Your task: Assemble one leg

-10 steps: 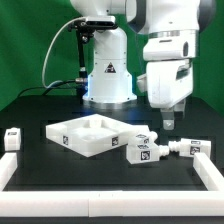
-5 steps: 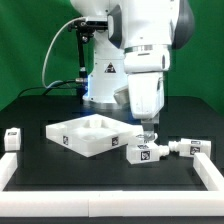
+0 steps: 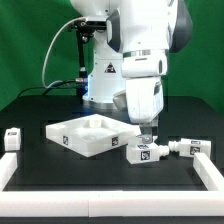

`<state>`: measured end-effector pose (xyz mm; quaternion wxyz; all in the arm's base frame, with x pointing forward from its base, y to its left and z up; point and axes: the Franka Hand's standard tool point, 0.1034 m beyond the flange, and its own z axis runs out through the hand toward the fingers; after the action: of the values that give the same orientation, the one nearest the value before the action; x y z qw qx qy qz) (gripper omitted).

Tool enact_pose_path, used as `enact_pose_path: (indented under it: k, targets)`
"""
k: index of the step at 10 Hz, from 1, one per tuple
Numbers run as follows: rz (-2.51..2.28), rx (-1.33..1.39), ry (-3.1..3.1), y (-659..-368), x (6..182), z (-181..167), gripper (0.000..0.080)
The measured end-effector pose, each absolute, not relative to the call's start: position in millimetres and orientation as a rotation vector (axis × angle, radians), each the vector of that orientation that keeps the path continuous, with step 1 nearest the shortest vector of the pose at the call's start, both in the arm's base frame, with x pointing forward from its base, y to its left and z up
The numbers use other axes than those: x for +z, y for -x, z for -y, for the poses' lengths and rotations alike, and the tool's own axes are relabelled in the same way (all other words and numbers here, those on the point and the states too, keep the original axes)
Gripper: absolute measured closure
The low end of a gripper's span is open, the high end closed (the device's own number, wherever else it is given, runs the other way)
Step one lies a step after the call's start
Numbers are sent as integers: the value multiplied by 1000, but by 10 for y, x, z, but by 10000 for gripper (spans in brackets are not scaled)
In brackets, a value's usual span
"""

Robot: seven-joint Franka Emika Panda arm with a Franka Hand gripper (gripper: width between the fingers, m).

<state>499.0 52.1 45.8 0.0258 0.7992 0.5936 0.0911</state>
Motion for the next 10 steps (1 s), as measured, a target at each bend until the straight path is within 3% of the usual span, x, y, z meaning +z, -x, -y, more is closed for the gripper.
enact_pose_path:
  k: [4,10]
  targets:
    - [-1840,274,-2485,-4919,300,-540,150]
    - [-1823,315,-2470,-4979,412,-546,150]
